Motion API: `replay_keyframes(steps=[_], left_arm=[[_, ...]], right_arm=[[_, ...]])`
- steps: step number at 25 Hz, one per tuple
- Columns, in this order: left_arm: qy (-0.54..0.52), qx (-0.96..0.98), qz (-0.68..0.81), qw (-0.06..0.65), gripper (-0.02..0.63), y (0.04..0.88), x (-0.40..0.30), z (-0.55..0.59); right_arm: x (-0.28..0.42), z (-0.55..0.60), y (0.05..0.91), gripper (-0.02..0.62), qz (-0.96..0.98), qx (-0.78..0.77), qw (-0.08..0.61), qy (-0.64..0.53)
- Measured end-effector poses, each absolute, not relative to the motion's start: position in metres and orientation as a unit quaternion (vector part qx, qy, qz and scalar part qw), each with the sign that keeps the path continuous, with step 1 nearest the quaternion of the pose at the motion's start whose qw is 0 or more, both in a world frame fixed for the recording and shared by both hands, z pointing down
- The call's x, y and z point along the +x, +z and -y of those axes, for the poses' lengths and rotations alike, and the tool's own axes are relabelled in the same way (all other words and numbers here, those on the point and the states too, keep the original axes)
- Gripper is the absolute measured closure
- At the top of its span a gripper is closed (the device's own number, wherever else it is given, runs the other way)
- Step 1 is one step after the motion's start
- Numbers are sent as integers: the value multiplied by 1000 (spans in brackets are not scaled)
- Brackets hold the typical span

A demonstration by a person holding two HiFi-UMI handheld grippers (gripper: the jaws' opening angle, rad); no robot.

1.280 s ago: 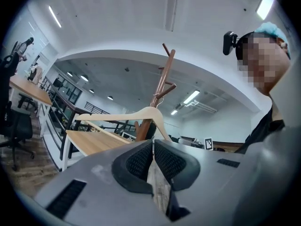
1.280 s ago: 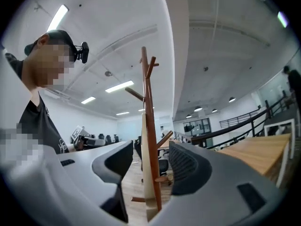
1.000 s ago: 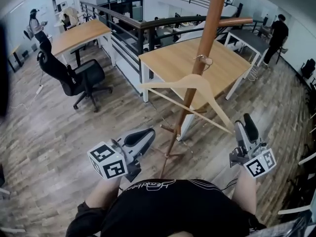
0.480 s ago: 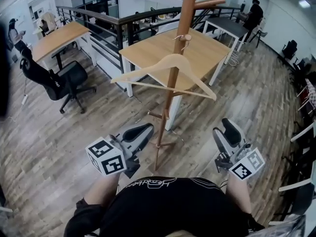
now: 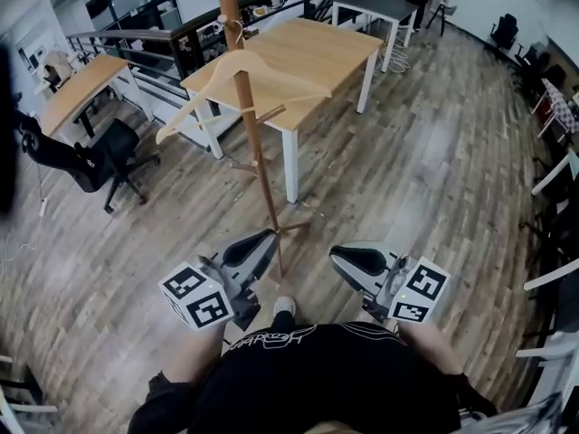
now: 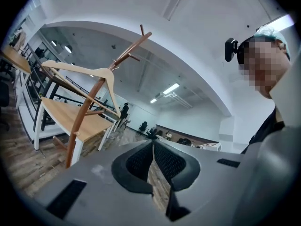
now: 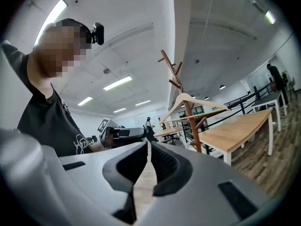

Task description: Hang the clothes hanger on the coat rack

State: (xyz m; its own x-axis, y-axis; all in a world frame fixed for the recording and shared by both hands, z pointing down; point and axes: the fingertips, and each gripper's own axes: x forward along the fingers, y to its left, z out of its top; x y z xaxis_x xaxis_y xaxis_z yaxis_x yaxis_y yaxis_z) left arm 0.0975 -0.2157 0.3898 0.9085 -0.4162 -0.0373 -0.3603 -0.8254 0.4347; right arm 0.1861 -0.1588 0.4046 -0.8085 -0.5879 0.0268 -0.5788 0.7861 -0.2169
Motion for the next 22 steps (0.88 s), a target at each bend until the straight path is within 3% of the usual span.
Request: replay_keyframes(steps=[8, 14, 22], left_arm=[[-61, 953, 218, 201, 589, 391, 111, 101], [-73, 952, 230, 187, 589, 379, 111, 56], [-86, 950, 230, 195, 589, 373, 115, 29]], right_arm=[[195, 58, 397, 540, -949, -268, 68, -154], [204, 25, 382, 552, -934, -245, 143, -216], [209, -1, 384, 555, -941, -258, 116, -187]])
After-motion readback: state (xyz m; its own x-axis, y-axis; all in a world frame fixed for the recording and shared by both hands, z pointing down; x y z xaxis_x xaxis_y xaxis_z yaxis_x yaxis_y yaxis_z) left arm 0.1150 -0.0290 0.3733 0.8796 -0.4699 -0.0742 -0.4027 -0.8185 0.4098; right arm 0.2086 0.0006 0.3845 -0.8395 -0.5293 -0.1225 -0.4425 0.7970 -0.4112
